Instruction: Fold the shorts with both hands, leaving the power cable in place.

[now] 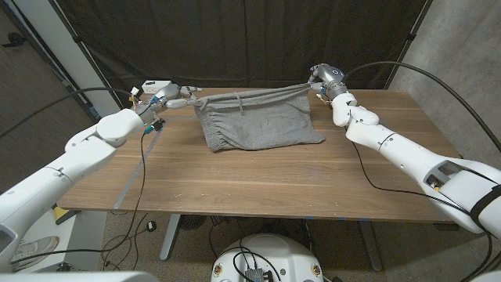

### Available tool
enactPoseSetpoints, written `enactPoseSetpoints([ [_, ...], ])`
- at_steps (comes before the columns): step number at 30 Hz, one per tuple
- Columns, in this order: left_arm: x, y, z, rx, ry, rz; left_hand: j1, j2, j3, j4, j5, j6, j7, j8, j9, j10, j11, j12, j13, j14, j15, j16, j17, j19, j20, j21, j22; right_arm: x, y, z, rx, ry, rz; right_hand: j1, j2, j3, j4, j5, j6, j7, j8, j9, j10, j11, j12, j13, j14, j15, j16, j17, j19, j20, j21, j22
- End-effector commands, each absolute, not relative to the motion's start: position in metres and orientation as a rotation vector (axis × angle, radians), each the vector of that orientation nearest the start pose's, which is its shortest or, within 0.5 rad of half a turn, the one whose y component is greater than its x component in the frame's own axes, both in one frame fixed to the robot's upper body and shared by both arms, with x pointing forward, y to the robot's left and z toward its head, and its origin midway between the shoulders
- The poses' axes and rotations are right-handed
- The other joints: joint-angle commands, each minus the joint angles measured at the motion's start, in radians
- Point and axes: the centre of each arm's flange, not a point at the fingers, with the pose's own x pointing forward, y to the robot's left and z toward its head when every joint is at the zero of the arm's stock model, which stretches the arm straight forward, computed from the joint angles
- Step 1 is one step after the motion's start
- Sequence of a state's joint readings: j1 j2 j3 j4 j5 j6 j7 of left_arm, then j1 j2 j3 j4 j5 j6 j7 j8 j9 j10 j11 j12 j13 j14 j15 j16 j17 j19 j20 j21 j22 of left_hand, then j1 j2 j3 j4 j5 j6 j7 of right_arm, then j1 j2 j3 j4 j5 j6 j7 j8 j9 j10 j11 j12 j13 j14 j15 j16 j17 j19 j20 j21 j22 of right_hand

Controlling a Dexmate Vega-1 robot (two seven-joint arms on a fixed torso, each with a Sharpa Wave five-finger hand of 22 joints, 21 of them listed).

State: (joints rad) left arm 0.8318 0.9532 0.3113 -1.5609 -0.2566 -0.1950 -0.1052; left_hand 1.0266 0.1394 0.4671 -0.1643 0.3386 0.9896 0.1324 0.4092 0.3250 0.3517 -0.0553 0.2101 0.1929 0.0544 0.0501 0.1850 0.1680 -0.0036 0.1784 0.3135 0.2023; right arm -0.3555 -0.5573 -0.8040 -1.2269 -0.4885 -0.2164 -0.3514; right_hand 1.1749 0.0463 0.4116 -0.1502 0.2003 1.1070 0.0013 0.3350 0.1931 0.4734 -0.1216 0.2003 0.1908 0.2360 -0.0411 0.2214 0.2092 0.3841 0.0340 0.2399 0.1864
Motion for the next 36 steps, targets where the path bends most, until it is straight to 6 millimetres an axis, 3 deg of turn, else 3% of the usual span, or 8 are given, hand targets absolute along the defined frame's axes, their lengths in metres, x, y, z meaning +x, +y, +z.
enactPoseSetpoints([
  [1, 0.597, 0.375, 0.074, 0.802, -0.617, -0.118, 0.005, 0.01, -0.002, 0.001, -0.003, 0.009, -0.007, -0.001, 0.105, -0.005, -0.001, 0.001, 0.005, -0.002, 0.008, -0.003, 0.001, 0.005, 0.008, 0.004, 0.004, 0.705, -0.221, 0.126, -1.338, -0.694, -0.358, -0.006, 0.001, 0.008, -0.002, 0.005, 0.0, -0.004, -0.004, 0.003, 0.009, 0.002, -0.002, 0.003, 0.011, -0.084, -0.002, 0.003, 0.008, 0.0, -0.005, 0.001],
  [28, 0.619, 0.377, 0.051, 0.892, -0.53, 0.002, 0.008, 0.014, -0.005, 0.0, -0.013, 0.001, -0.002, -0.019, 0.103, -0.002, 0.003, 0.003, 0.005, 0.001, 0.009, -0.002, 0.001, 0.009, 0.009, 0.006, 0.005, 0.737, -0.195, 0.11, -1.405, -0.668, -0.303, -0.026, 0.01, 0.012, 0.008, 0.008, -0.019, -0.015, -0.018, 0.005, 0.016, -0.003, -0.002, 0.003, 0.018, -0.091, 0.0, 0.004, 0.013, -0.004, -0.005, 0.001],
  [36, 0.623, 0.375, 0.047, 0.932, -0.489, 0.027, 0.005, 0.031, -0.006, 0.011, -0.029, -0.058, 0.002, -0.059, 0.093, -0.015, 0.016, 0.0, 0.007, -0.002, 0.025, -0.002, 0.001, 0.01, 0.023, 0.008, 0.006, 0.741, -0.192, 0.107, -1.429, -0.64, -0.283, -0.031, 0.017, 0.015, 0.011, 0.009, -0.04, -0.018, -0.028, 0.006, 0.015, -0.003, -0.004, 0.003, 0.021, -0.091, 0.001, 0.005, 0.016, -0.005, -0.005, 0.001],
])
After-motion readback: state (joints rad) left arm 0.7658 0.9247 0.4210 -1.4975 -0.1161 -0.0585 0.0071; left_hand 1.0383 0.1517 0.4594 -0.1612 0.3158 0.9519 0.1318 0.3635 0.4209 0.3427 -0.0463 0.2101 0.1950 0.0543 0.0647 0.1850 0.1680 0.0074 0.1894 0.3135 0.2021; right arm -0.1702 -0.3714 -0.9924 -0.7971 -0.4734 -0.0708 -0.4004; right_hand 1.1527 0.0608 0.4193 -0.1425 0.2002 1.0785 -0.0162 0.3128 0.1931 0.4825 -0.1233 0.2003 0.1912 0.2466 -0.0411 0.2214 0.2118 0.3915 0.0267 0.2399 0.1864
